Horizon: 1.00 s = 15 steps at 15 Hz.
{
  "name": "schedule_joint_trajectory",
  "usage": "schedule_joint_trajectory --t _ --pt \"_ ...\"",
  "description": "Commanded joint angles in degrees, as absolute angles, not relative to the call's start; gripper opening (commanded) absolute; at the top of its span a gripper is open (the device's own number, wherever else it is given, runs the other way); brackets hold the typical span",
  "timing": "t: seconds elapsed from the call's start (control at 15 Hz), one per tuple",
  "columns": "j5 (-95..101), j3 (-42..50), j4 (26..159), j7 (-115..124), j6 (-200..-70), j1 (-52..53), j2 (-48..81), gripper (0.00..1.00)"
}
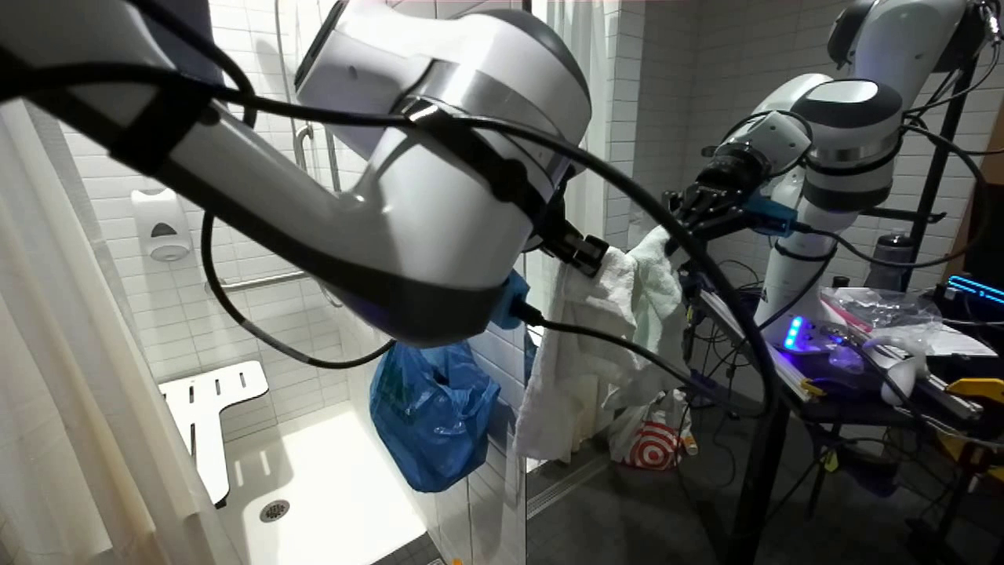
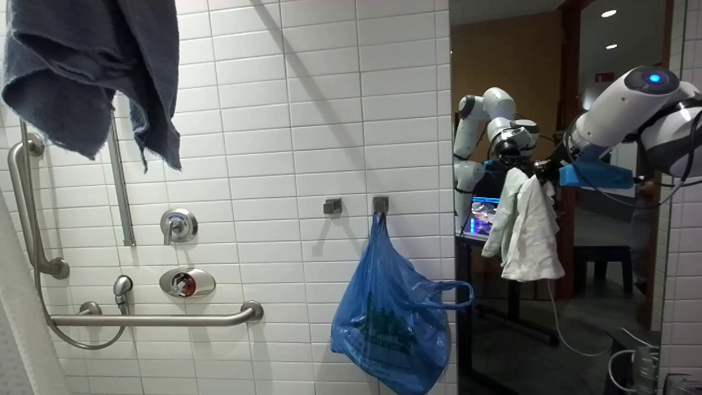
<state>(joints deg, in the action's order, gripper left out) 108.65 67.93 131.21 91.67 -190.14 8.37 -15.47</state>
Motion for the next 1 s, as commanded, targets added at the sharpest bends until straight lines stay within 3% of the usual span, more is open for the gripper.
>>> schedule_joint_trajectory --t 0.0,0.13,0.93 --pt "105.97 68.39 127.06 92.12 -194.75 7.46 -10.03 0.01" --pt "92.31 65.89 128.88 80.43 -196.24 3.48 -8.21 0.01" --pt "96.30 68.36 123.58 88.60 -197.98 5.30 -5.08 0.01"
